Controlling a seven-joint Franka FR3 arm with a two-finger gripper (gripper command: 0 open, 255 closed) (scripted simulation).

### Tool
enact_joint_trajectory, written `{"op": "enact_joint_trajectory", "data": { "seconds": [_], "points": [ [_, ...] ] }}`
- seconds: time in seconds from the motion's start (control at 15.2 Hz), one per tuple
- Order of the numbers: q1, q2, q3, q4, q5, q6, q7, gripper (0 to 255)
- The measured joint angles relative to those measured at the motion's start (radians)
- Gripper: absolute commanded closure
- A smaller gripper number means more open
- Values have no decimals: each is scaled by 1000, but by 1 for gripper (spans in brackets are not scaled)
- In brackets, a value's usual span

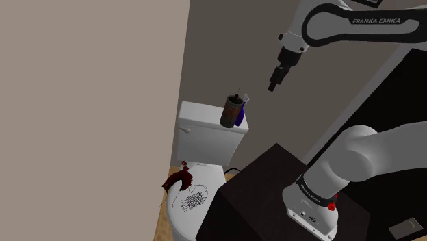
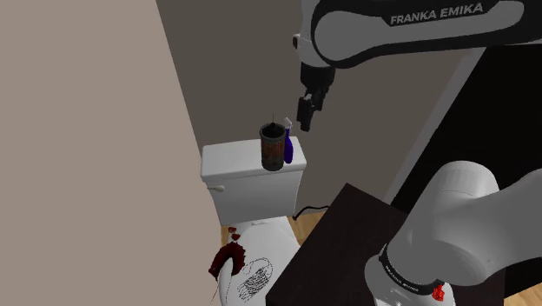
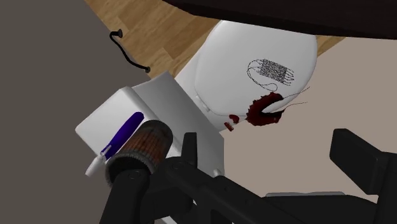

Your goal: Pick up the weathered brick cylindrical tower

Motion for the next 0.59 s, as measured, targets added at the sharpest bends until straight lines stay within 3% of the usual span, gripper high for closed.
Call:
{"op": "enact_joint_trajectory", "data": {
  "seconds": [0.59],
  "points": [
    [3,279,-174,56,2,278,-216,0]
  ]
}}
